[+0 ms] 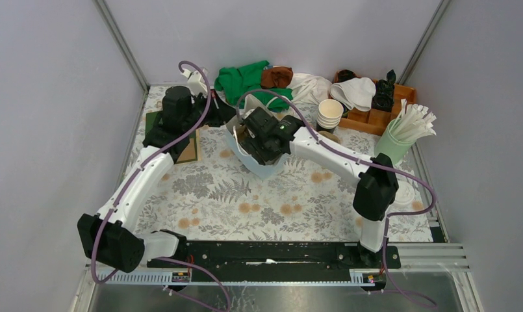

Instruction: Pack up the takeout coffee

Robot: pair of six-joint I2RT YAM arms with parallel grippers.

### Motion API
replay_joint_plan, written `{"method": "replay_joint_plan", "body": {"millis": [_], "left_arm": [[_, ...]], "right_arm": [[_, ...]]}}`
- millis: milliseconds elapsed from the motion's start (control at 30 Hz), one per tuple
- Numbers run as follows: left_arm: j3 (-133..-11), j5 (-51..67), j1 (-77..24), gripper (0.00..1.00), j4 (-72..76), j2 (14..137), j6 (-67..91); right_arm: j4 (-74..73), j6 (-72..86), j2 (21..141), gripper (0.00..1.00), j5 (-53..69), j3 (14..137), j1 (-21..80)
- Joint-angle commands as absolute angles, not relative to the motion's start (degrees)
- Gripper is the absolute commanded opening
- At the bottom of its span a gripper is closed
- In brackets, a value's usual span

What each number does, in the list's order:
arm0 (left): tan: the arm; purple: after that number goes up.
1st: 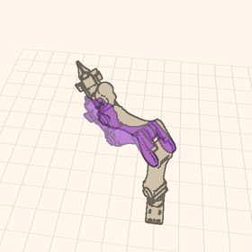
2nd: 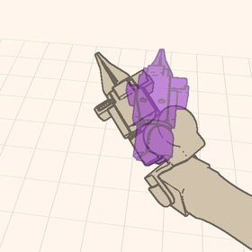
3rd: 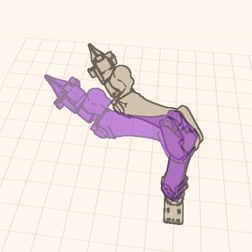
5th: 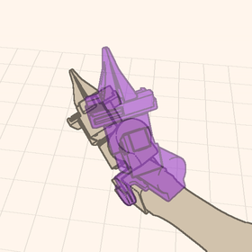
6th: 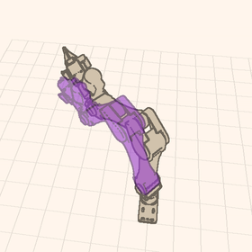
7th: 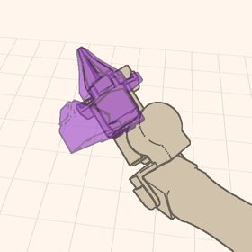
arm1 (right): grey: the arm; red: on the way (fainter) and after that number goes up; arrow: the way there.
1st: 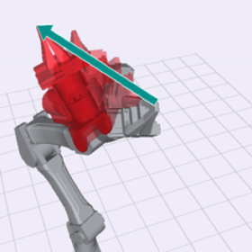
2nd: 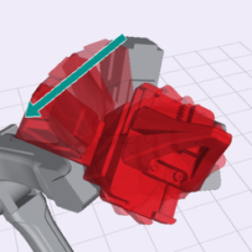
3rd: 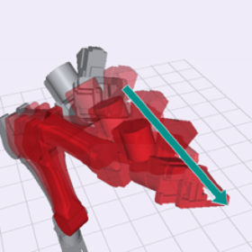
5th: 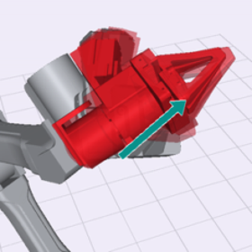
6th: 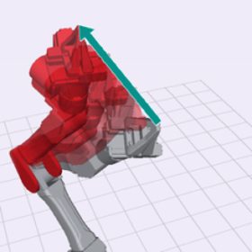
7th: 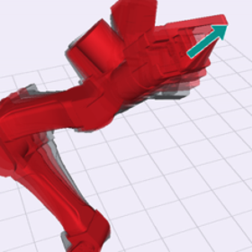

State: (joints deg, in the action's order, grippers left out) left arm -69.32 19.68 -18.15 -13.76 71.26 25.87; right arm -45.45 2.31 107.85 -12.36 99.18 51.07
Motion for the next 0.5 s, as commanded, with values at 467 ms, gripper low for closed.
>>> {"method": "replay_joint_plan", "body": {"millis": [467], "left_arm": [[-64.86,33.21,-21.53,0.00,-8.53,74.52,31.84]], "right_arm": [[-64.04,7.53,99.28,0.61,-10.82,99.77,50.02]]}}
